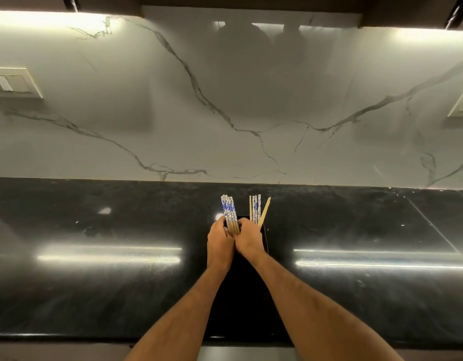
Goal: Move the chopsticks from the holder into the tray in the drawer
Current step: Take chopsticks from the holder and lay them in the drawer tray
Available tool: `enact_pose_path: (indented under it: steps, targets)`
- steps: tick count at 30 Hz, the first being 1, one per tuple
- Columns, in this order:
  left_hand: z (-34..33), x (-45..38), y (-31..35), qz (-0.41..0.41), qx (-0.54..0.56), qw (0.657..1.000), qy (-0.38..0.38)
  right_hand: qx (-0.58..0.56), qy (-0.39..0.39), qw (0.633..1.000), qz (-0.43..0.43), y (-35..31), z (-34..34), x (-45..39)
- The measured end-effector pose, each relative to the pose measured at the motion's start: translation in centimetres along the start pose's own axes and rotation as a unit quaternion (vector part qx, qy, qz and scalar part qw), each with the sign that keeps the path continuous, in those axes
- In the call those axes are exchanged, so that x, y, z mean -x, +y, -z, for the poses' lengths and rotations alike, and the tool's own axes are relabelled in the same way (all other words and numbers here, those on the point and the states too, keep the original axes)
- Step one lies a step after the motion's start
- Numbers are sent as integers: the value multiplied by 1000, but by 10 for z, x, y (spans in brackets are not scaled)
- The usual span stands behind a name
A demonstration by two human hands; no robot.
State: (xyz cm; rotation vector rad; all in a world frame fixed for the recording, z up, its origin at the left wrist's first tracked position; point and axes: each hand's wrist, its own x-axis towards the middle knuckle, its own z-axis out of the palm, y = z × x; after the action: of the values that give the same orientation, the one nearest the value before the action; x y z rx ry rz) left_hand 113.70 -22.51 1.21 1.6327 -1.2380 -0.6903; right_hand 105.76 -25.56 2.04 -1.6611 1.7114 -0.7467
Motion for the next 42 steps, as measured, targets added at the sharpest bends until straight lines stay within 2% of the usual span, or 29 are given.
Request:
enact_pose_path:
  steps: [6, 16, 28, 35, 42]
  targets:
    - [-2, -1, -4, -10, -2, 1000, 1, 10, -5, 1000, -17, -3, 0, -5]
    - [-3, 2, -4, -3, -4, 1000, 25, 12, 30, 999, -22, -5, 3, -3]
    - [-1, 4, 1, -1, -11, 999, 38, -65, 10, 997, -48, -4, 4, -9]
    - [1, 8, 1, -6, -37, 994, 107, -106, 20, 992, -69, -3, 5, -10]
    - [4, 13, 5, -64, -47, 985, 151, -126, 19, 989, -70, -5, 6, -11]
